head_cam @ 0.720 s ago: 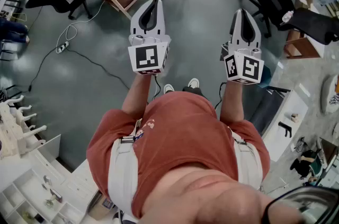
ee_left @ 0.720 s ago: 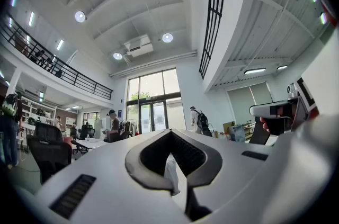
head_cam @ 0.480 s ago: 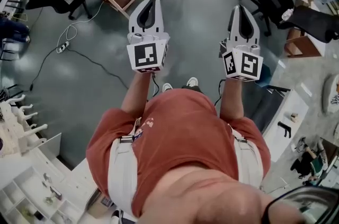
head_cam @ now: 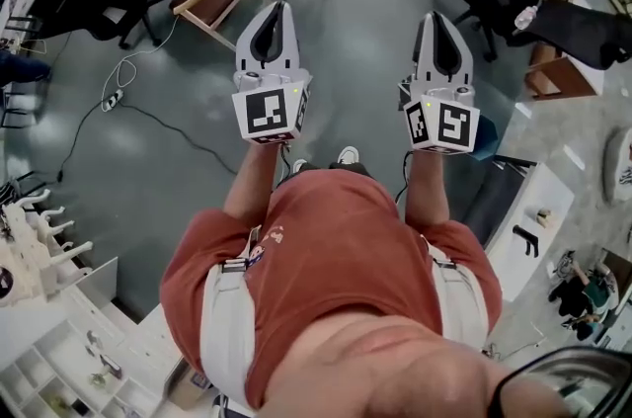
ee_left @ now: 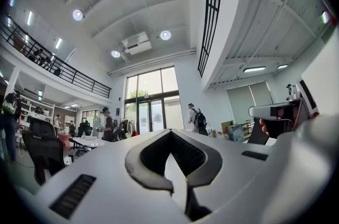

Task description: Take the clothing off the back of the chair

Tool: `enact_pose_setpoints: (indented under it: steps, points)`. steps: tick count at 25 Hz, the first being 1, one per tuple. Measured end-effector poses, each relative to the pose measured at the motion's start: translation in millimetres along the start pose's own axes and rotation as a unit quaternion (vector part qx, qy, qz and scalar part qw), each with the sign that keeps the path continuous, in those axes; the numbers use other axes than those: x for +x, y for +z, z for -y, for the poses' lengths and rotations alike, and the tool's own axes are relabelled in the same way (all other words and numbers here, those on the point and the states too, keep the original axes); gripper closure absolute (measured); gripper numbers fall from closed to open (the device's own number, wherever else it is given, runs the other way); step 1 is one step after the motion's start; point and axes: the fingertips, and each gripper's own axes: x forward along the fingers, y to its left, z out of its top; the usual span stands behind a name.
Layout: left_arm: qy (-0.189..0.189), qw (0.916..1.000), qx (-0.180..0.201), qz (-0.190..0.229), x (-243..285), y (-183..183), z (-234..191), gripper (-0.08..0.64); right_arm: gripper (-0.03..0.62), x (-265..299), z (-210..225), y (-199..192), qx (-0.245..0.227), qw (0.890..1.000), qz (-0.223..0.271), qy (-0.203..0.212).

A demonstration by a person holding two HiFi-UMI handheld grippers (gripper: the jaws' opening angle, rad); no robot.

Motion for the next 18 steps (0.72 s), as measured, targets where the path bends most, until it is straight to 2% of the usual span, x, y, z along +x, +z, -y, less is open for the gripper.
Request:
enact_pose_setpoints:
  steps: [10,18]
  points:
    - [0.010,0.9999,0.003,-0.013,25.5,-13.5,34.3,0.546,0.563,2.3,50.5,-24.5,0.013,1.000,-0.028,-0.004]
    - [0.013,0.9998,-0.005,-0.013,49.9,-31.5,20.9,0.546,0.563,30.2,51.0,-40.4,0.011,0.999,-0.036,-0.002]
